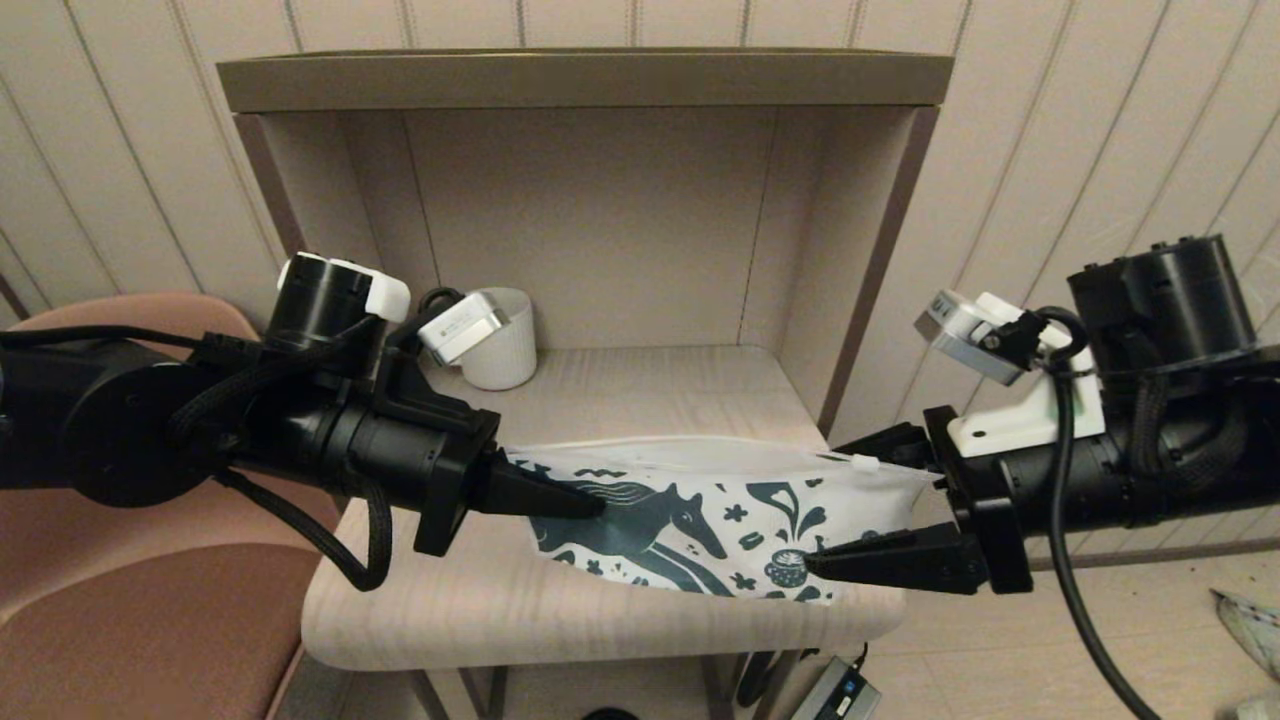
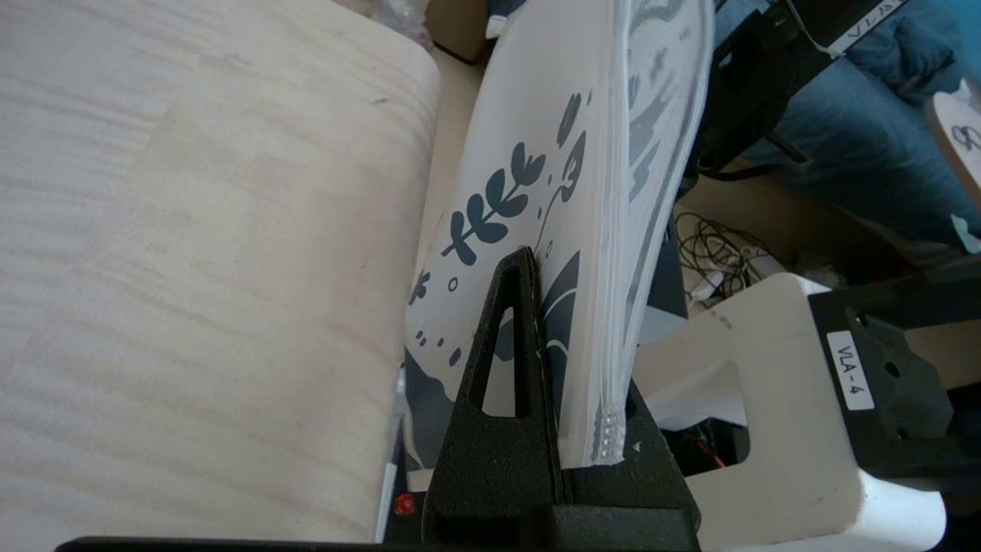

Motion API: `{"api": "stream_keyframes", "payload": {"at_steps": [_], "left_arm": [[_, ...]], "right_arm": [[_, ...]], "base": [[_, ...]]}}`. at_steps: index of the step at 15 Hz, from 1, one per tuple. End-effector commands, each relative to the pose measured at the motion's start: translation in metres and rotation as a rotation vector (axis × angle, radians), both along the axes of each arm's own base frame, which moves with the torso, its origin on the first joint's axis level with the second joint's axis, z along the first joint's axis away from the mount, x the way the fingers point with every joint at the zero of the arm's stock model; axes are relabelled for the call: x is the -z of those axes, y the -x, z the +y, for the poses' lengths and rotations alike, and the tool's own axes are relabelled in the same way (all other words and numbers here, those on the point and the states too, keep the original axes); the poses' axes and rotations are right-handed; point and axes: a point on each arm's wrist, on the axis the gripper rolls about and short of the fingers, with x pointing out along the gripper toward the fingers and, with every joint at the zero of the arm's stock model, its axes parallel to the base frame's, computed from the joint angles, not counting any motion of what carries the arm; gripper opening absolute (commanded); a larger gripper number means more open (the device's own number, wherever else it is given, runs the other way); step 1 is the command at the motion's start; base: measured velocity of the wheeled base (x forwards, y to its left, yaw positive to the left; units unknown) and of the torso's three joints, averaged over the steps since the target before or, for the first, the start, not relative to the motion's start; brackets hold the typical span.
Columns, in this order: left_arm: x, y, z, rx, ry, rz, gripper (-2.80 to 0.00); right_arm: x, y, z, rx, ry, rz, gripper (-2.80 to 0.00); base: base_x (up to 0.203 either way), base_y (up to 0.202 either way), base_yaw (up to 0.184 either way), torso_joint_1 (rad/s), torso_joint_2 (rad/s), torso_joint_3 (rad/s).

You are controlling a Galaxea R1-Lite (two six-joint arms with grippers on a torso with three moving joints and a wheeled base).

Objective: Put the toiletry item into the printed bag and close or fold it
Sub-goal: Hand it to the other hand

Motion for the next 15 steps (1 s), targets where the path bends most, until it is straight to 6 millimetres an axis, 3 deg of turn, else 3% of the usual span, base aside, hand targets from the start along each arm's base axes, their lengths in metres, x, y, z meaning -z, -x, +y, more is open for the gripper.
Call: {"api": "stream_keyframes", "payload": {"at_steps": [1, 15], "left_arm": [[-0.0004, 0.0006, 0.0, 0.006, 0.004, -0.001, -2.8], [0.0008, -0.0008, -0.0008, 0.0, -0.001, -0.001, -2.8]], "right_arm": [[0.0017, -0.002, 0.001, -0.005, 0.001, 0.007, 0.0], [0.0008, -0.0025, 0.0012, -0.004, -0.001, 0.007, 0.0]], "base": [[0.0, 0.0, 0.0, 0.0, 0.0, 0.0], [0.0, 0.0, 0.0, 0.0, 0.0, 0.0]]}}
